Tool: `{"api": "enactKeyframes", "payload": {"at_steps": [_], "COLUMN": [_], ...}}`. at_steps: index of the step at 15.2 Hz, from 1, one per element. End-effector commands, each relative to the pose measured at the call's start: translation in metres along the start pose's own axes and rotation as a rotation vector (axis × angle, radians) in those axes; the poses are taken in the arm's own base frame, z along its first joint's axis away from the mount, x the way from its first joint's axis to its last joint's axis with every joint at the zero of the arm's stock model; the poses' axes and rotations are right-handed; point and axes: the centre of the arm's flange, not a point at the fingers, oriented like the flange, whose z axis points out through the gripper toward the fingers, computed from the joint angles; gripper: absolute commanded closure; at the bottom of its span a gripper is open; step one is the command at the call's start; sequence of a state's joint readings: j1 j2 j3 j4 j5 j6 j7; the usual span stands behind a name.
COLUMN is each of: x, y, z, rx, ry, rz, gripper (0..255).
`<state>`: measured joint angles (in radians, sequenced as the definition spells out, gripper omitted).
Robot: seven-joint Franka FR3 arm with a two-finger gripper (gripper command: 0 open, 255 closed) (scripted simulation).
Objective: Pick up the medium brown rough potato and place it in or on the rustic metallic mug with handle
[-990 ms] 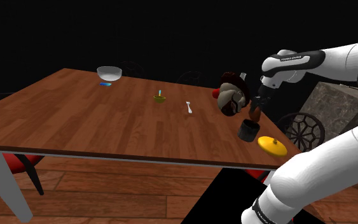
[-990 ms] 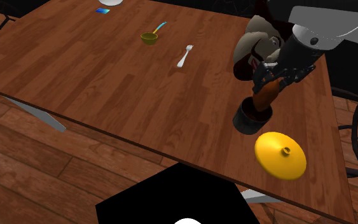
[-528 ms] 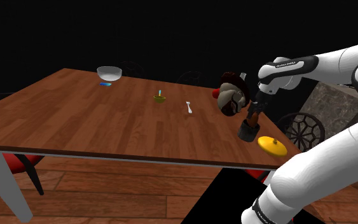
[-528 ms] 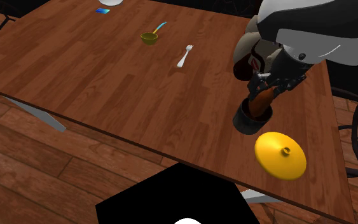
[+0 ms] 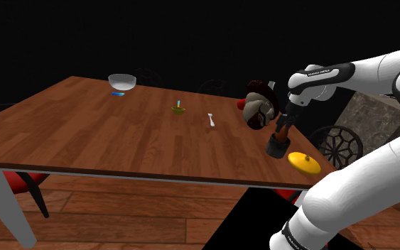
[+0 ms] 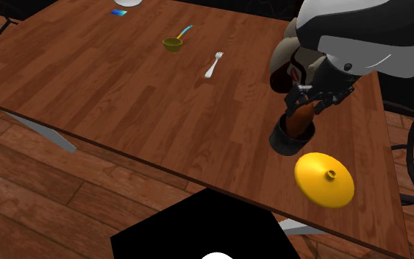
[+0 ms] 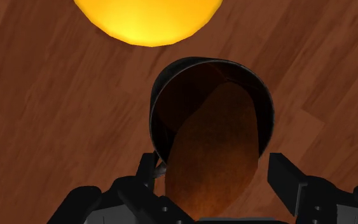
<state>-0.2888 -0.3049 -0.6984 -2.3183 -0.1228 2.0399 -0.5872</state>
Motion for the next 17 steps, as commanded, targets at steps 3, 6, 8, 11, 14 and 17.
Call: {"api": "enactKeyframes", "payload": {"at_steps": [3,6,8,11,14,17], "x": [0.0,0.0,0.0,0.0,0.0,0.0], "y": [0.0,0.0,0.0,0.0,0.0,0.0], "z": [0.0,-0.013,-0.04,-0.05,-0.05,-0.05], "rx": [0.0,0.0,0.0,0.0,0.0,0.0], "ry": [0.0,0.0,0.0,0.0,0.0,0.0], "rz": [0.0,0.0,0.0,0.0,0.0,0.0], "gripper": [0,0,0,0,0,0]}}
